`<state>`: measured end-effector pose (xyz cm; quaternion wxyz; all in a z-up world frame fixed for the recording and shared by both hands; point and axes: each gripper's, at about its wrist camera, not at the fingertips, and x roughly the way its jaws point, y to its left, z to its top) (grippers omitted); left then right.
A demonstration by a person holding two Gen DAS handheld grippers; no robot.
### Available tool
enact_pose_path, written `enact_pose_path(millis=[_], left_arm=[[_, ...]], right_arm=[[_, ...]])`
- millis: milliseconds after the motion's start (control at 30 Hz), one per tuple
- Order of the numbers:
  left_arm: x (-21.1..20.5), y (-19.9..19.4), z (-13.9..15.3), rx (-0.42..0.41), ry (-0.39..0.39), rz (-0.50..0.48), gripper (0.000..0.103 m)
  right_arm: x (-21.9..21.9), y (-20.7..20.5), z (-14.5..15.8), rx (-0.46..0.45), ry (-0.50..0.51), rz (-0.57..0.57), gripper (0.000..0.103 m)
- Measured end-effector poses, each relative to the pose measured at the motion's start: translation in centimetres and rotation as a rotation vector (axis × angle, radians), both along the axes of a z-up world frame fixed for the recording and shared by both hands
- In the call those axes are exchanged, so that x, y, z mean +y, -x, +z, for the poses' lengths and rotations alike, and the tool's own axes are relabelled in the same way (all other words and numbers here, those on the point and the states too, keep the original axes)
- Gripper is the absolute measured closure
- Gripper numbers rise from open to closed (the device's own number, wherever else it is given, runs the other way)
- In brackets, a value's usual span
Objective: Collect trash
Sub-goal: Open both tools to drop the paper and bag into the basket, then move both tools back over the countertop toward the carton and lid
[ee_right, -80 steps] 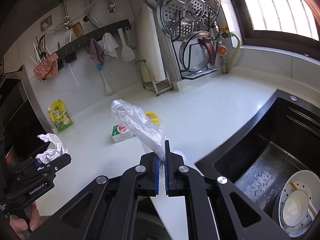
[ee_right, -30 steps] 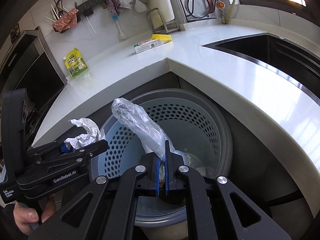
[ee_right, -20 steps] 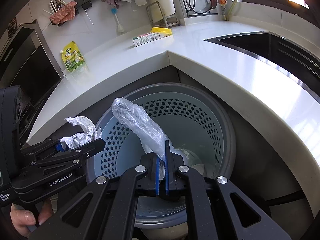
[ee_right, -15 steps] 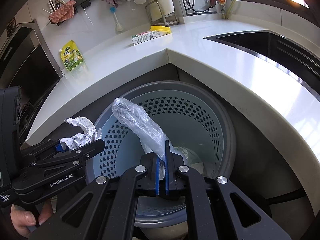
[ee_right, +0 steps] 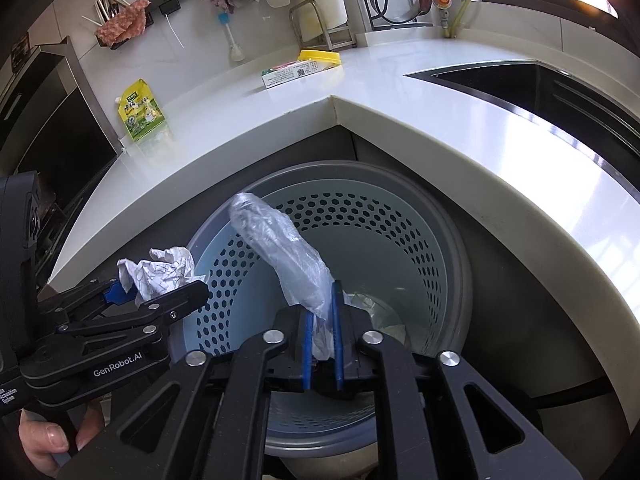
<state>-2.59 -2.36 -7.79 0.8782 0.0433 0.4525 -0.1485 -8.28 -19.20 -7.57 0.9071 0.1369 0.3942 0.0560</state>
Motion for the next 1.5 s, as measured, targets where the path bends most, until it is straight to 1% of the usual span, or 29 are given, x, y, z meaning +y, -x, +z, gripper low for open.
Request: enact_pose_path(millis=[33,100,133,367,467,567,700,733,833,1000,1167,1333,1500], left_arm=[[0.0,0.0,0.0,0.0,0.001,0.001,0.039],[0.1,0.1,0.1,-0.002,0.002,0.004,0.036],[0.2,0.1,0.1,-0.004,0.001,0.006,0.034],[0.3,0.1,0.2,-0.008,-0.002,0.01,0.03],[0.5,0.1,0.3,-0.013,-0.001,0.014,0.028],[0.7,0.1,0.5,-0.017,-0.001,0.018,0.027],[1.2,0.3,1.0,-0.029,0.001,0.023,0.026],[1.3,0.4,1.3,-0.038,0.0,0.026,0.025],[1.7,0.5,2.1,-0.072,-0.006,0.038,0.022],[2.7,0.3,3.5,-0.113,-0.006,0.061,0.021],[3.5,-1.0,5.5,-0.152,0.014,0.085,0.019],[3.9,-2.8,7.7,-0.211,0.006,0.104,0.018],[3.8,-5.5,9.5,-0.259,0.01,0.111,0.014]], right_arm=[[-0.1,0.1,0.1,-0.005,-0.002,-0.004,0.076],[-0.3,0.3,0.3,-0.018,-0.007,-0.01,0.069],[-0.3,0.4,0.4,-0.021,-0.009,-0.011,0.069],[-0.3,0.5,0.5,-0.021,-0.006,-0.014,0.066],[-0.3,0.5,0.6,-0.025,-0.006,-0.015,0.062],[-0.3,0.6,0.8,-0.032,-0.001,-0.018,0.057],[0.0,0.9,1.3,-0.043,0.005,-0.008,0.045],[0.1,1.0,1.5,-0.048,0.01,-0.007,0.041],[0.3,1.2,2.3,-0.07,0.019,-0.012,0.034],[0.4,1.0,3.9,-0.094,0.027,-0.018,0.026],[0.4,-0.2,5.2,-0.11,0.061,-0.017,0.024],[0.3,-2.5,6.0,-0.11,0.049,-0.045,0.024],[-0.5,-5.4,8.0,-0.154,0.061,-0.051,0.024]])
